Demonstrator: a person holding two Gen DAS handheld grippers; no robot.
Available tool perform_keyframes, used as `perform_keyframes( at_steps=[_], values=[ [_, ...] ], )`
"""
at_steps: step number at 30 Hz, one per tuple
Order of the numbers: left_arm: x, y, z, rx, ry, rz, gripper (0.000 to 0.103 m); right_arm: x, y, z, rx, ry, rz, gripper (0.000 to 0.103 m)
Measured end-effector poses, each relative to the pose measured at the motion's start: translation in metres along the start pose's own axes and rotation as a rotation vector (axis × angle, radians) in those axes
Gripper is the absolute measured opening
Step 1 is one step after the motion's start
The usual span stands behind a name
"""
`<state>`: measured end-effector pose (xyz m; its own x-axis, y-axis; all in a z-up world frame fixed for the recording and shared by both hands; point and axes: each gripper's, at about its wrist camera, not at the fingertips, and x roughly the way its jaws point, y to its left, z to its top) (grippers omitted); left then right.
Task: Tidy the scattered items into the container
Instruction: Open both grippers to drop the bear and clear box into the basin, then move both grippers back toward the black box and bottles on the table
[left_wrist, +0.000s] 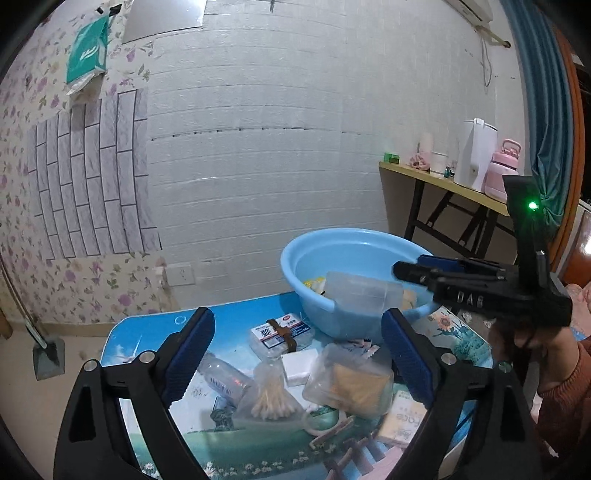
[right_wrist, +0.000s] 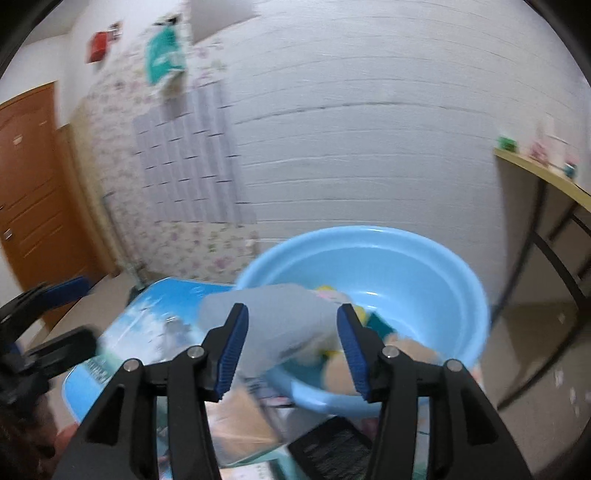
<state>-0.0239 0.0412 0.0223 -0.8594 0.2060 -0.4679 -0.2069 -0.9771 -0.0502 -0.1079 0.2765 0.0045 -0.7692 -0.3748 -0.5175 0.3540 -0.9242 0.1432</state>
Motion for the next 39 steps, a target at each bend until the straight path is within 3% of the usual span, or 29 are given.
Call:
perform_keyframes(
  at_steps=[8, 22, 32, 39],
  values=[
    [0.006, 0.009, -0.015, -0.034, 0.043, 0.007, 0.092, -0.016, -0.029, -0.012, 0.085, 0.02, -0.068, 0.049],
    [0.006, 0.017, -0.024, -0.061, 0.065, 0.025, 0.092, -0.031, -0.027, -0.02, 0.056, 0.016, -0.064, 0.049],
    [0.022, 0.014, -0.036, -0.056, 0.126, 0.026, 0.092, -0.049, -0.04, -0.038, 0.066, 0.013, -0.085, 0.049],
    [0.038, 0.017, -0.052, -0.055, 0.191, 0.045, 0.092, -0.046, -0.047, -0.056, 0.061, 0.056, -0.065, 0.049]
  ],
)
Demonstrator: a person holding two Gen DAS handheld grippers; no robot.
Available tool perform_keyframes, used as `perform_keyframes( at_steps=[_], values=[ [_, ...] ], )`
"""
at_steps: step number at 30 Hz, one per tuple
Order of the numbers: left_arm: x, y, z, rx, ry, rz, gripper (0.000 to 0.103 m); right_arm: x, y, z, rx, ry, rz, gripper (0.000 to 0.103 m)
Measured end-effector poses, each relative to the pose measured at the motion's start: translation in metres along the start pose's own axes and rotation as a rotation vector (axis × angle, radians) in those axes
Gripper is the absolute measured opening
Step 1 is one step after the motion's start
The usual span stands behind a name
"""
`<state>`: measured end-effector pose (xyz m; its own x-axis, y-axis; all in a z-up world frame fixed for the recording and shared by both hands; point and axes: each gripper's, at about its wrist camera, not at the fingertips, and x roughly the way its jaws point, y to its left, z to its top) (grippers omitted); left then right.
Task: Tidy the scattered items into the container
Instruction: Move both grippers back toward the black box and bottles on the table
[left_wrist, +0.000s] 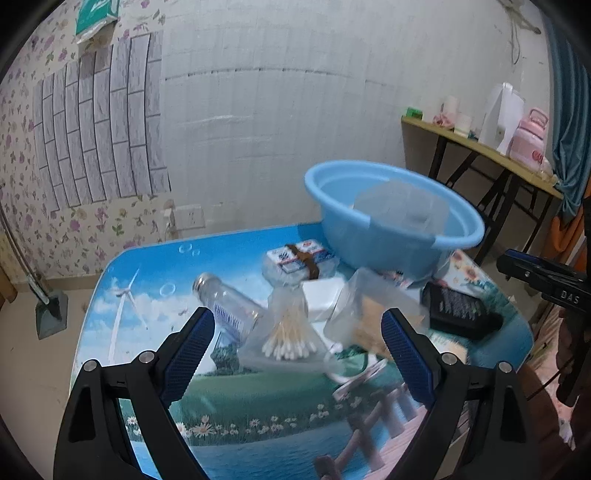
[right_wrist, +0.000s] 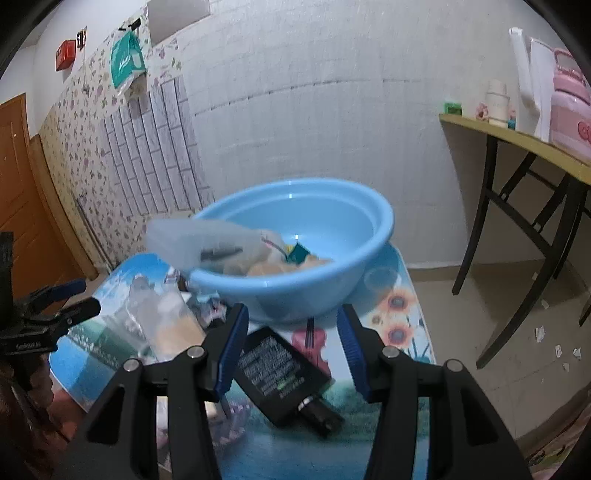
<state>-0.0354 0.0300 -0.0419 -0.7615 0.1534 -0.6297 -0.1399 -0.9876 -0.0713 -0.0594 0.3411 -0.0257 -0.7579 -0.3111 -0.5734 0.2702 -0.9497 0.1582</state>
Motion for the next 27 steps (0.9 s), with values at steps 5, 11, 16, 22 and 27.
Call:
perform_keyframes(
  at_steps=[5, 11, 16, 22, 27],
  values=[
    [0.015, 0.008, -0.01, -0.015, 0.051, 0.024, 0.092, 0.01, -0.005, -0.018, -0.005, 0.064, 0.011, 0.049],
    [0.037, 0.015, -0.016, -0.014, 0.106, 0.026, 0.089, 0.02, -0.004, -0.031, -0.038, 0.135, 0.046, 0.056],
    [0.045, 0.014, -0.017, 0.001, 0.126, 0.012, 0.065, 0.026, 0.001, -0.036, -0.061, 0.168, 0.07, 0.071],
    [0.048, 0.018, -0.019, -0.025, 0.144, -0.051, 0.033, 0.035, 0.004, -0.04, -0.085, 0.189, 0.068, 0.074],
    [0.038, 0.022, -0.02, -0.023, 0.122, -0.051, 0.027, 0.042, 0.003, -0.037, -0.093, 0.185, 0.07, 0.074]
  ],
)
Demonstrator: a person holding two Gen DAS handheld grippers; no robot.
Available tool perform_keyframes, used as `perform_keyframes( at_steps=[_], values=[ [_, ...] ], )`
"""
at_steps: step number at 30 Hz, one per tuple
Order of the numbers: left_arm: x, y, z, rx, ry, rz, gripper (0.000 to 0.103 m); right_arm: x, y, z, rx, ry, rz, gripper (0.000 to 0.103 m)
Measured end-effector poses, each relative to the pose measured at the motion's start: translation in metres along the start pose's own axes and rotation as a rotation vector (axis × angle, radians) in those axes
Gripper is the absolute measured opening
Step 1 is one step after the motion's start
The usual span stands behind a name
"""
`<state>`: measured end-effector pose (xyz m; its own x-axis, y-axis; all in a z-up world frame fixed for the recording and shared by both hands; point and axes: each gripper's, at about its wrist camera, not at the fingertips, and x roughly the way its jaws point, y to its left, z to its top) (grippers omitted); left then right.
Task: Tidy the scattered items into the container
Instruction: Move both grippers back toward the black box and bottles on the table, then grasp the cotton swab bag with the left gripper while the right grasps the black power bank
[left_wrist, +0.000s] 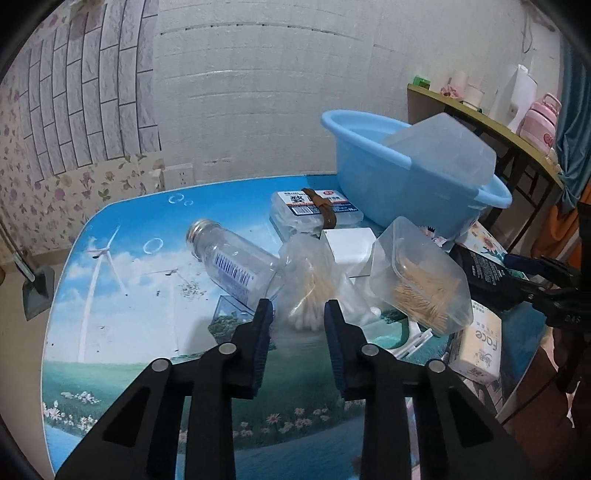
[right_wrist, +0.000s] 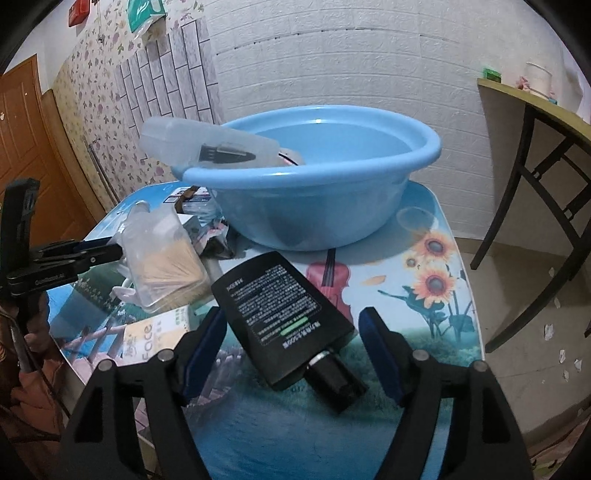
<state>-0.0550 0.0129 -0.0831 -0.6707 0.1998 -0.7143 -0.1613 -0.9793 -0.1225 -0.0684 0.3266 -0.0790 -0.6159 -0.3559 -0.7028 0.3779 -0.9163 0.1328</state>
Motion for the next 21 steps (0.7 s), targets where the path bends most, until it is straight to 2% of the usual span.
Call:
perform_keyframes(
  at_steps=[4, 10, 12, 18, 19, 20, 21],
  values=[
    [-0.007, 0.003, -0.002, 0.0, -0.01, 0.001, 0.024, 0.005, 0.003, 0.004, -0.018, 0.0, 0.022, 0.074],
    [-0.021, 0.009, -0.007, 0.002, -0.019, 0.001, 0.02, 0.013, 0.01, 0.006, -0.055, 0.014, -0.014, 0.074],
    [-0.028, 0.011, -0.01, 0.005, -0.025, 0.001, 0.015, 0.011, 0.012, 0.004, -0.061, 0.011, -0.012, 0.075],
    [-0.043, 0.016, -0.02, 0.031, -0.021, 0.012, 0.015, 0.01, 0.022, -0.002, -0.115, 0.049, -0.013, 0.074],
    [-0.044, 0.016, -0.022, 0.032, -0.017, 0.013, 0.014, 0.009, 0.025, -0.003, -0.129, 0.054, -0.021, 0.072],
    [-0.046, 0.017, -0.024, 0.031, -0.013, 0.012, 0.014, 0.009, 0.027, -0.003, -0.134, 0.059, -0.034, 0.065],
    [-0.048, 0.018, -0.027, 0.031, -0.011, 0.012, 0.014, 0.008, 0.028, -0.003, -0.137, 0.062, -0.043, 0.065]
  ],
)
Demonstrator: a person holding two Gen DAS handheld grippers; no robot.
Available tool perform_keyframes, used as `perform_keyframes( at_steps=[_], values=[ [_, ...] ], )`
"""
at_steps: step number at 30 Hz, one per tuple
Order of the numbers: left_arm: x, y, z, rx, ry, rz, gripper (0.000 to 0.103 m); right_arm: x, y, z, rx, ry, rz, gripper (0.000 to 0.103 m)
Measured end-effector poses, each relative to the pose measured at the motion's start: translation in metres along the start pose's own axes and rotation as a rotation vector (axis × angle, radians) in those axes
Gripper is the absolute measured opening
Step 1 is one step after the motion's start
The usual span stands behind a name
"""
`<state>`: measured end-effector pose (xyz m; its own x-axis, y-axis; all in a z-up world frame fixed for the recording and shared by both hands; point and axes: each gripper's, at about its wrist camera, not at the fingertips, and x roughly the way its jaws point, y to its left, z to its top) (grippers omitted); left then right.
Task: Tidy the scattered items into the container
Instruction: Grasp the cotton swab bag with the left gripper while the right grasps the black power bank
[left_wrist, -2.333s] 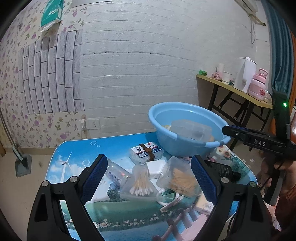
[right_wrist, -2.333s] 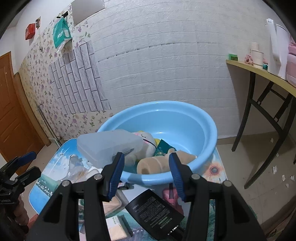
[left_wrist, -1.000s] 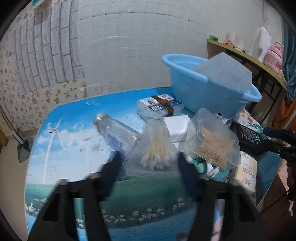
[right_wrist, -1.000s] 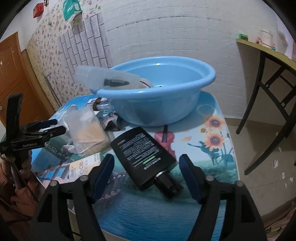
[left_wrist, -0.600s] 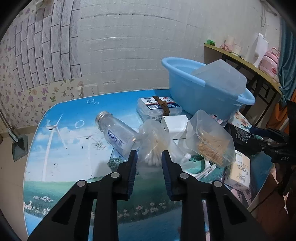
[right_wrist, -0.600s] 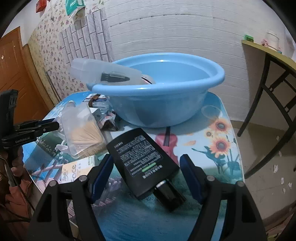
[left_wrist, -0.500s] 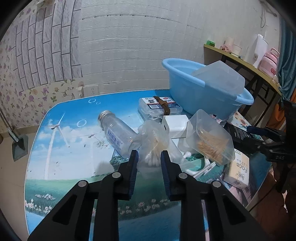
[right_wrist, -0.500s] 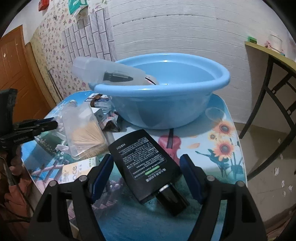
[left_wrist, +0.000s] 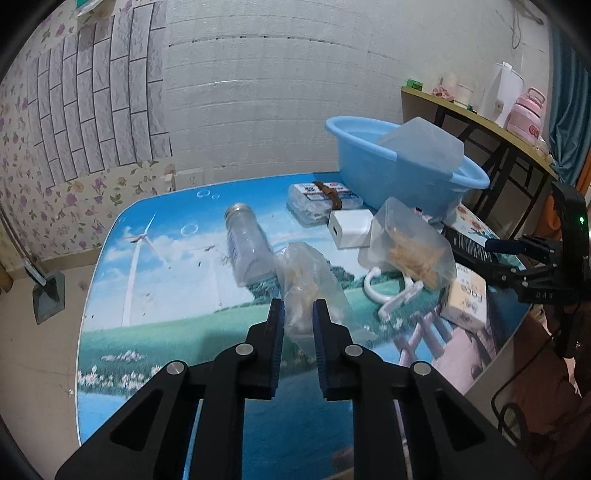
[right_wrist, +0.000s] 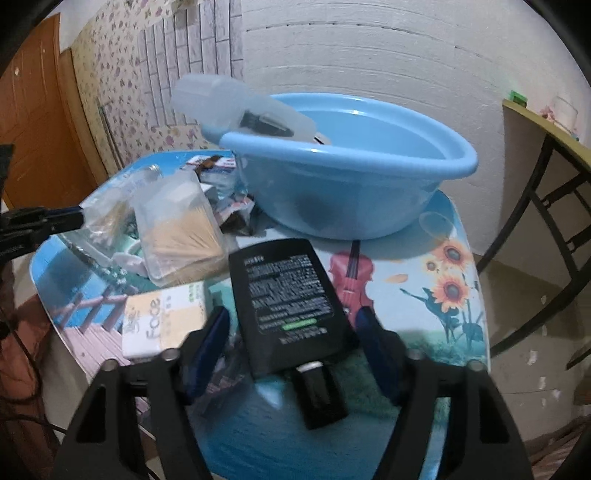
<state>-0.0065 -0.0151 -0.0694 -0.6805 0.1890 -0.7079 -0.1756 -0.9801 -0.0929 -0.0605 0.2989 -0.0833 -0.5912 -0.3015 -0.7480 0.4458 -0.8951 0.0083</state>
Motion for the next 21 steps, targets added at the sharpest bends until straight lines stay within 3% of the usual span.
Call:
perform_keyframes(
  at_steps=[6, 9, 11, 14, 21],
  values=[
    [-0.005, 0.003, -0.005, 0.012, 0.018, 0.021, 0.016, -0.005, -0.002, -0.003, 0.024, 0.015, 0.0, 0.064],
    [-0.001, 0.003, -0.004, 0.029, 0.033, 0.047, 0.034, -0.007, -0.002, -0.005, 0.033, 0.015, -0.004, 0.064],
    [-0.001, 0.002, -0.004, 0.032, 0.021, 0.067, 0.056, -0.007, -0.003, -0.005, 0.033, 0.018, -0.003, 0.064],
    [0.0, -0.001, -0.001, 0.037, 0.005, 0.083, 0.072, -0.007, -0.003, -0.005, 0.034, 0.017, -0.001, 0.064],
    [0.015, -0.006, 0.003, 0.065, 0.033, 0.09, 0.076, -0.007, -0.002, -0.001, 0.035, -0.015, 0.001, 0.064]
  ],
)
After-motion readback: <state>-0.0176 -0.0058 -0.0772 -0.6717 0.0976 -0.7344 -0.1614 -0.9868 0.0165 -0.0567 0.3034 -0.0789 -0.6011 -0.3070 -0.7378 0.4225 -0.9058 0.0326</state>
